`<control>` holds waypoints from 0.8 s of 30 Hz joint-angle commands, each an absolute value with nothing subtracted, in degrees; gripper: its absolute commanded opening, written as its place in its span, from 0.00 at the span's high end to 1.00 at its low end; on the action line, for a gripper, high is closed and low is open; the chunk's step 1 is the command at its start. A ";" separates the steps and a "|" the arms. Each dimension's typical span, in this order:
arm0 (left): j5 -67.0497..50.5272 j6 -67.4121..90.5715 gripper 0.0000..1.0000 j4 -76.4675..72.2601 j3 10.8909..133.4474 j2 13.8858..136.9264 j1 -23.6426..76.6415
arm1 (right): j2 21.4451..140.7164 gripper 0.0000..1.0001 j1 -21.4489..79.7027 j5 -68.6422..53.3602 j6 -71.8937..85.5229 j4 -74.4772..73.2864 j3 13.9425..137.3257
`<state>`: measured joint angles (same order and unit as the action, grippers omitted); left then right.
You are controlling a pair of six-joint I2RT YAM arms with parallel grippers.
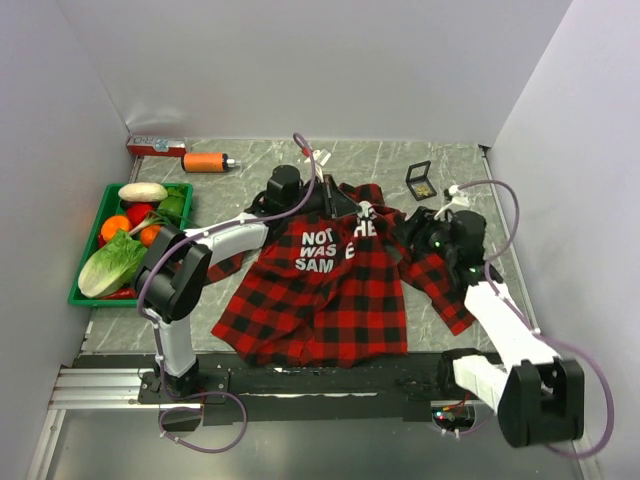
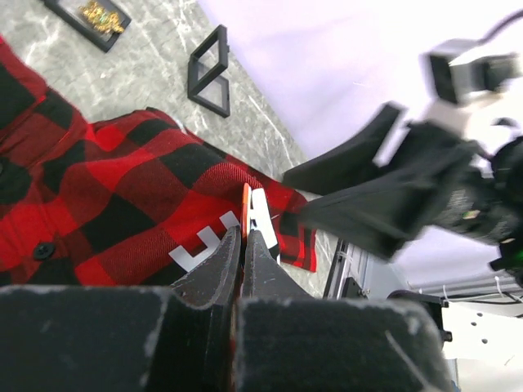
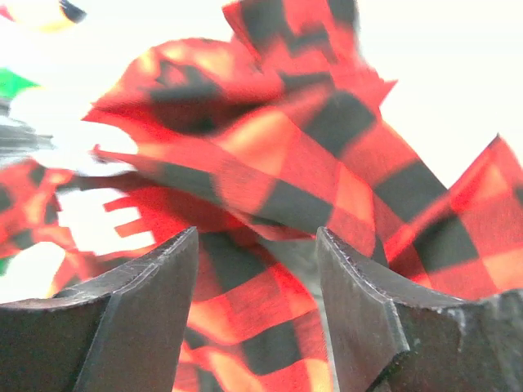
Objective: Pin the brooch onto the clothing
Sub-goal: Pin the brooch onto the flattened clothing.
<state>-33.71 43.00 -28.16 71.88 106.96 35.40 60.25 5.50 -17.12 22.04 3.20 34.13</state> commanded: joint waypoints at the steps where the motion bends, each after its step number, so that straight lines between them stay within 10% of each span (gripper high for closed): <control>1: -37.34 44.47 0.99 -32.78 71.02 103.18 34.80 | 56.43 0.32 3.08 -28.62 22.67 7.99 32.17; 24: -47.37 53.08 0.99 -42.10 66.62 103.71 34.19 | 68.37 0.26 2.99 -49.57 27.33 38.67 29.35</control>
<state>-44.01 50.87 -36.18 66.76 106.65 34.26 67.37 3.22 -47.05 26.20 31.03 29.47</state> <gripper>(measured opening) 0.032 0.749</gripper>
